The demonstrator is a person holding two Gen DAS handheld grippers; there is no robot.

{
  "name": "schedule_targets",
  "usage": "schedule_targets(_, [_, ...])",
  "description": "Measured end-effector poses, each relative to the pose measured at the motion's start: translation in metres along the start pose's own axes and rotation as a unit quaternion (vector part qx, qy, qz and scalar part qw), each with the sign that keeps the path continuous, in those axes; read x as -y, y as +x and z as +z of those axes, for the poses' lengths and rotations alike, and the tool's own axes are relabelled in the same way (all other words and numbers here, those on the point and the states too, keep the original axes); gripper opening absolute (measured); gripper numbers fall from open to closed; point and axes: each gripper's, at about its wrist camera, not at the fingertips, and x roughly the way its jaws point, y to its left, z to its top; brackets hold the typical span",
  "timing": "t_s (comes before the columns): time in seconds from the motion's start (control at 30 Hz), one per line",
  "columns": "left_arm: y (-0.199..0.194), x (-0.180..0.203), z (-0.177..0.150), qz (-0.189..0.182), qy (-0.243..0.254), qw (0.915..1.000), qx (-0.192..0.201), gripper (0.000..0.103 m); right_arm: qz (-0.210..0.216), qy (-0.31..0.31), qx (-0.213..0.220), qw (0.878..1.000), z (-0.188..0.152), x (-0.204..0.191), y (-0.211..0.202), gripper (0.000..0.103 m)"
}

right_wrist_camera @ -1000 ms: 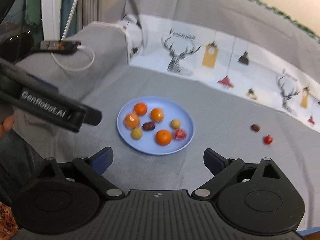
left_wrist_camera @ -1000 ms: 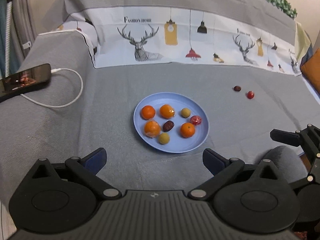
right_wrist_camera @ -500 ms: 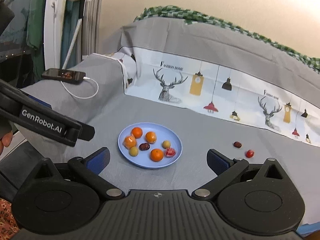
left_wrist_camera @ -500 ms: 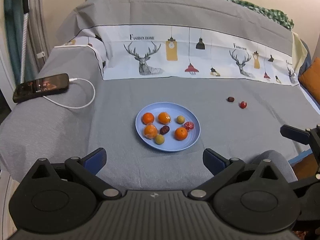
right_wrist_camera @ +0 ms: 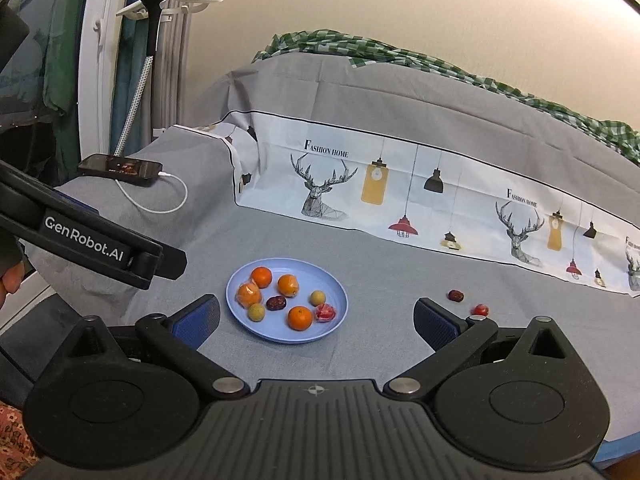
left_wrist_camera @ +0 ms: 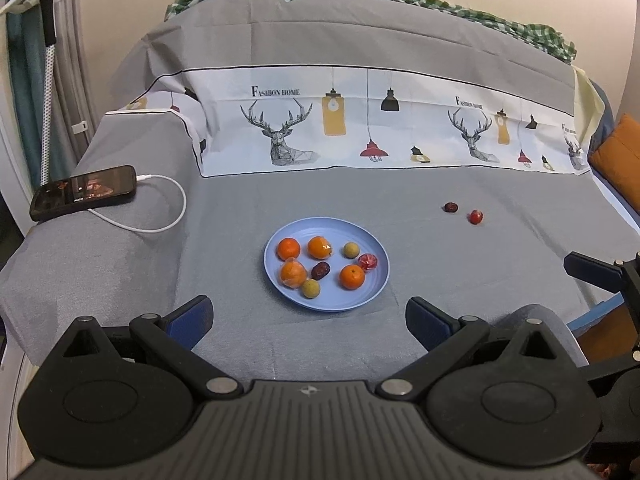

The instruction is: Organize fruits

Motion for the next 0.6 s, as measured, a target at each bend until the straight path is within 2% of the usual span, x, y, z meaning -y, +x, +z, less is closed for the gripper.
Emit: schedule_targets(0.6, [0.015, 0.004, 0.003, 0.011, 0.018, 0.9996, -0.017, 0.102, 0.009, 0.015, -0.019, 1.000, -0.003, 0.003, 0.012, 0.102])
